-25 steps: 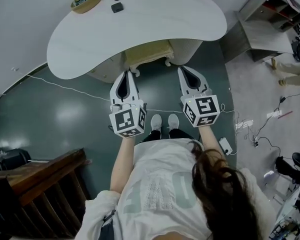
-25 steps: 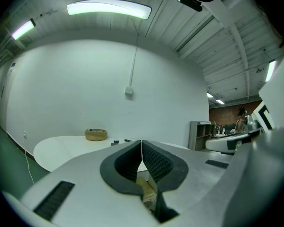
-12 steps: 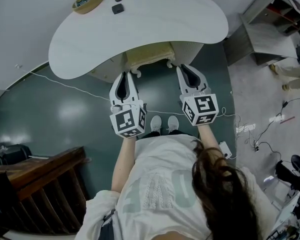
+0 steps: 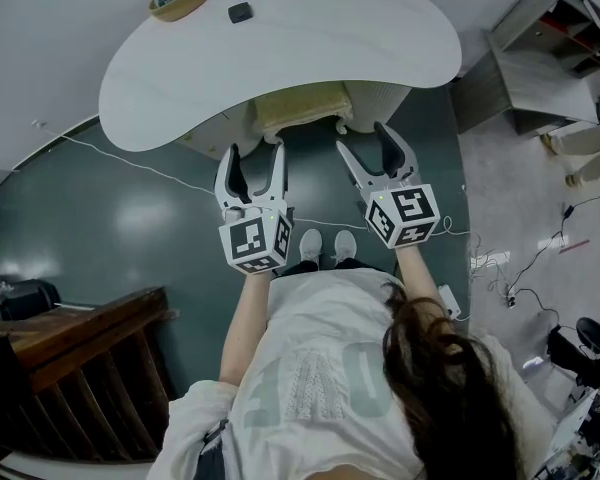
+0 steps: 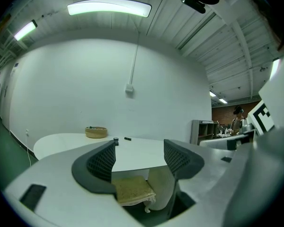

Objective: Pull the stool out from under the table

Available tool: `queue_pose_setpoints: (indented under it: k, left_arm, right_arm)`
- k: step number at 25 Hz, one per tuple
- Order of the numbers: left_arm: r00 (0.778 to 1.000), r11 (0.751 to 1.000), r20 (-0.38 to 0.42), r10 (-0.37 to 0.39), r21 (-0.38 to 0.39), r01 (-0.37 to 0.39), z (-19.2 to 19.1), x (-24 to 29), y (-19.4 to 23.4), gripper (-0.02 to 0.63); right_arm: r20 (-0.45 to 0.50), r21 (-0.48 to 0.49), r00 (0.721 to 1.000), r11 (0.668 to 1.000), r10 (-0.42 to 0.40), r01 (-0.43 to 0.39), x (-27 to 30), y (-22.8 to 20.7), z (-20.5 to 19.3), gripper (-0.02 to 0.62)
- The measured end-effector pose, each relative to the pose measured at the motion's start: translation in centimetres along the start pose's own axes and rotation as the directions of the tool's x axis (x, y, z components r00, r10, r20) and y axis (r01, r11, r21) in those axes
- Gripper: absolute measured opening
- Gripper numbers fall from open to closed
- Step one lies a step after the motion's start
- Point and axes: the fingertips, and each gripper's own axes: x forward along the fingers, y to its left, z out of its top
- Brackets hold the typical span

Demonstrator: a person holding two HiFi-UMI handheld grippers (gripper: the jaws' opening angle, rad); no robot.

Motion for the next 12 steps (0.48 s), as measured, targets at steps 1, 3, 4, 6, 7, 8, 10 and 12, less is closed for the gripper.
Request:
queue_pose_setpoints:
  k: [1, 3, 4, 6, 7, 8, 10, 12]
  left_arm:
    - [1.0, 1.0, -0.002, -0.003, 0.005, 0.004, -0.1, 0.1, 0.0, 0.296]
    - [1.0, 1.0, -0.01, -0.016, 0.023, 0.016, -0.5, 0.7, 0.1, 0.296]
    - [1.0, 0.999, -0.018, -0.024, 0.034, 0.025, -0.8, 1.2, 0.1, 0.296]
    - [0.998, 0.997, -0.04, -0.04, 0.058, 0.042, -1.9, 2.5, 0.4, 0.296]
    - [0.998, 0.996, -0.053, -0.045, 0.069, 0.048, -2.8, 3.3, 0.6, 0.296]
    - [0.997, 0.995, -0.068, -0.047, 0.079, 0.052, -3.9, 4.4, 0.9, 0.296]
    - [0.995, 0.994, -0.091, -0.042, 0.092, 0.051, -6.6, 6.9, 1.8, 0.296]
    - [0.994, 0.995, -0.106, -0.028, 0.094, 0.038, -10.1, 9.6, 2.9, 0.296]
  right_arm:
    - [-0.003, -0.005, 1.0, 1.0, 0.0, 0.0, 0.2, -0.1, -0.1, 0.311]
    - [-0.017, -0.03, 1.0, 1.0, -0.007, 0.007, 0.8, -0.6, -0.3, 0.31]
    - [-0.024, -0.041, 1.0, 0.999, -0.012, 0.011, 1.2, -1.0, -0.5, 0.31]
    - [-0.038, -0.056, 0.999, 0.998, -0.022, 0.02, 2.5, -1.9, -1.0, 0.31]
    - [-0.044, -0.061, 0.999, 0.998, -0.028, 0.025, 3.3, -2.5, -1.4, 0.31]
    - [-0.05, -0.065, 0.998, 0.997, -0.034, 0.031, 4.3, -3.2, -2.0, 0.31]
    - [-0.061, -0.073, 0.997, 0.996, -0.048, 0.043, 6.5, -5.0, -3.8, 0.31]
    - [-0.076, -0.087, 0.995, 0.995, -0.06, 0.053, 9.1, -7.0, -6.5, 0.31]
